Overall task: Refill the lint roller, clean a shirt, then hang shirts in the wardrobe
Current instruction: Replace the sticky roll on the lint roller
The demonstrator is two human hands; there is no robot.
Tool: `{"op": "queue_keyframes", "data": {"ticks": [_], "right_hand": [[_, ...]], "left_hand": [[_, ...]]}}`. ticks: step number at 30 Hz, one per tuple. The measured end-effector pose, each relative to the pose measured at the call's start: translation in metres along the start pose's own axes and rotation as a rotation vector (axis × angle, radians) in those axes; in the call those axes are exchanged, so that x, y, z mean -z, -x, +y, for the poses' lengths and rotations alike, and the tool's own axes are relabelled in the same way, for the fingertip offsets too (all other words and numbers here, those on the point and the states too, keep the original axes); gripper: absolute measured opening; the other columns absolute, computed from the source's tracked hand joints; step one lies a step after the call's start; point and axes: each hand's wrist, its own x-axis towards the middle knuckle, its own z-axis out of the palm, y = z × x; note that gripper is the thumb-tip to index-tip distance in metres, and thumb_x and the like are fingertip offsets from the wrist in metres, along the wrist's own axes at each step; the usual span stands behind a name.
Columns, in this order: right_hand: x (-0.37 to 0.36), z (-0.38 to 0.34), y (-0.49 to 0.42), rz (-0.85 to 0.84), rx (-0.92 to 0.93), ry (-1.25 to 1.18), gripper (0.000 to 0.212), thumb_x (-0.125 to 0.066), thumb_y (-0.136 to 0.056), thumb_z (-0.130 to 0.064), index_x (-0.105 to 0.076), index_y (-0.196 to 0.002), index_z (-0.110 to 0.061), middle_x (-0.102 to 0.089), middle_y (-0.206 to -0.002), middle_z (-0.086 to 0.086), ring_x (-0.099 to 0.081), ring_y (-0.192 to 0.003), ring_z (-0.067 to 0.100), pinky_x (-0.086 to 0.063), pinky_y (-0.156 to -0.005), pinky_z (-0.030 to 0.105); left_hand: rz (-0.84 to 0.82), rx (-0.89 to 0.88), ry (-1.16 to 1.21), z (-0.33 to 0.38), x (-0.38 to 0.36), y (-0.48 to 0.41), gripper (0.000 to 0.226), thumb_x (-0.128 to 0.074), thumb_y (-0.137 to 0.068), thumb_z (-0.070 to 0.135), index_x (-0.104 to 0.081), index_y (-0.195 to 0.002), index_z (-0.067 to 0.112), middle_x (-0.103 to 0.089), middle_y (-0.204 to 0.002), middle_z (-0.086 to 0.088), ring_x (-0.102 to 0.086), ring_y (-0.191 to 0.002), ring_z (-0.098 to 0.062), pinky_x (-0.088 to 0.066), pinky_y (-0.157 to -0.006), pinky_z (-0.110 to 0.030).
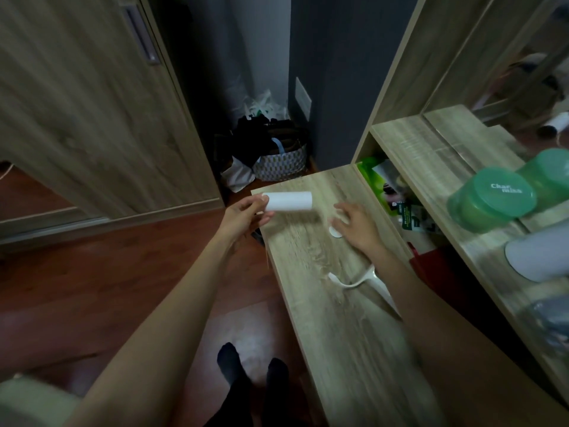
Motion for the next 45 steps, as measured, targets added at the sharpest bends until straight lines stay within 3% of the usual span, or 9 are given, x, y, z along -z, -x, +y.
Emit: {"op": "queue_keyframes", "data": {"ticks": [3,9,13,15,23,32,37,42,45], "right_hand": [[-0.013,0.018,0.005,-0.122,0.043,0.203,0.05,-0.072,-0.08,-0.034,-0.058,-0.127,-0.023,-0.055,-0.128,0.008,-0.052,-0.116,0.027,-0.043,-0.099,0.041],[-0.018,0.014,0.009,-0.05,0.106,0.215,0.036,-0.067,-0.084,-0.011,-0.064,-0.12,-0.015,-0.059,-0.12,0.009,-0.056,-0.108,0.026,-0.044,-0.091,0.03],[-0.008,-0.033,0.009,0.077,-0.089,-0.454,0.032,-0.069,-0.084,-0.012,-0.065,-0.116,-0.014,-0.065,-0.11,0.001,-0.06,-0.098,0.012,-0.047,-0.079,0.016],[-0.005,-0.058,0.008,0.06,-0.138,-0.769,0.029,-0.069,-0.085,-0.012,-0.065,-0.113,-0.016,-0.065,-0.106,-0.001,-0.061,-0.099,0.009,-0.051,-0.082,0.018],[-0.009,-0.078,0.017,-0.015,-0.192,-1.093,0.017,-0.066,-0.087,-0.009,-0.065,-0.104,-0.013,-0.063,-0.109,0.003,-0.062,-0.103,0.012,-0.055,-0.084,0.023],[-0.009,-0.081,0.021,-0.019,-0.178,-1.121,0.013,-0.065,-0.087,-0.011,-0.065,-0.1,-0.015,-0.064,-0.108,0.004,-0.062,-0.104,0.014,-0.053,-0.089,0.026],[-0.006,-0.078,0.019,0.024,-0.145,-1.057,0.012,-0.065,-0.088,-0.012,-0.068,-0.1,-0.013,-0.066,-0.104,-0.002,-0.064,-0.1,0.013,-0.056,-0.084,0.025],[0.003,-0.068,0.019,-0.013,-0.064,-0.897,0.023,-0.06,-0.091,-0.012,-0.067,-0.113,-0.009,-0.067,-0.103,-0.002,-0.068,-0.089,0.012,-0.058,-0.078,0.025],[0.007,-0.064,0.02,-0.043,-0.047,-0.859,0.019,-0.06,-0.092,-0.013,-0.068,-0.109,-0.016,-0.068,-0.104,0.003,-0.069,-0.085,0.013,-0.057,-0.075,0.023]], "left_hand": [[0.017,0.008,-0.005,-0.001,0.005,0.002,0.037,-0.068,-0.089,0.022,-0.063,-0.12,0.002,-0.069,-0.106,-0.019,-0.073,-0.079,-0.015,-0.056,-0.066,-0.017],[0.035,0.026,0.003,-0.002,0.007,0.004,0.039,-0.069,-0.089,0.02,-0.061,-0.122,0.001,-0.07,-0.1,-0.016,-0.073,-0.075,-0.014,-0.056,-0.065,-0.018],[0.052,0.036,0.039,-0.003,0.006,0.004,0.04,-0.068,-0.09,0.021,-0.06,-0.123,0.0,-0.069,-0.103,-0.018,-0.073,-0.074,-0.014,-0.056,-0.064,-0.017],[0.045,0.041,0.061,-0.004,0.003,0.005,0.038,-0.067,-0.091,0.021,-0.06,-0.122,0.0,-0.069,-0.101,-0.016,-0.073,-0.075,-0.013,-0.055,-0.064,-0.016],[0.053,0.048,0.104,-0.004,-0.004,0.011,0.025,-0.065,-0.092,0.019,-0.062,-0.111,0.003,-0.07,-0.063,0.001,-0.072,-0.073,-0.013,-0.058,-0.068,-0.018],[0.052,0.029,0.081,-0.008,-0.003,0.006,0.033,-0.064,-0.093,0.021,-0.06,-0.118,0.0,-0.068,-0.059,0.002,-0.072,-0.073,-0.012,-0.058,-0.071,-0.019],[-0.064,0.073,0.02,-0.005,-0.003,0.01,0.035,-0.066,-0.091,0.016,-0.059,-0.121,-0.001,-0.069,-0.1,-0.017,-0.073,-0.082,-0.02,-0.057,-0.067,-0.019],[-0.205,0.056,-0.394,-0.005,-0.006,0.01,0.029,-0.077,-0.081,0.014,-0.064,-0.107,0.016,-0.07,-0.099,-0.019,-0.071,-0.09,-0.033,-0.058,-0.083,-0.036],[-0.248,-0.049,-0.698,-0.004,-0.012,0.009,0.035,-0.081,-0.077,0.018,-0.06,-0.105,0.018,-0.064,-0.089,-0.005,-0.065,-0.074,-0.017,-0.055,-0.076,-0.031]]}}
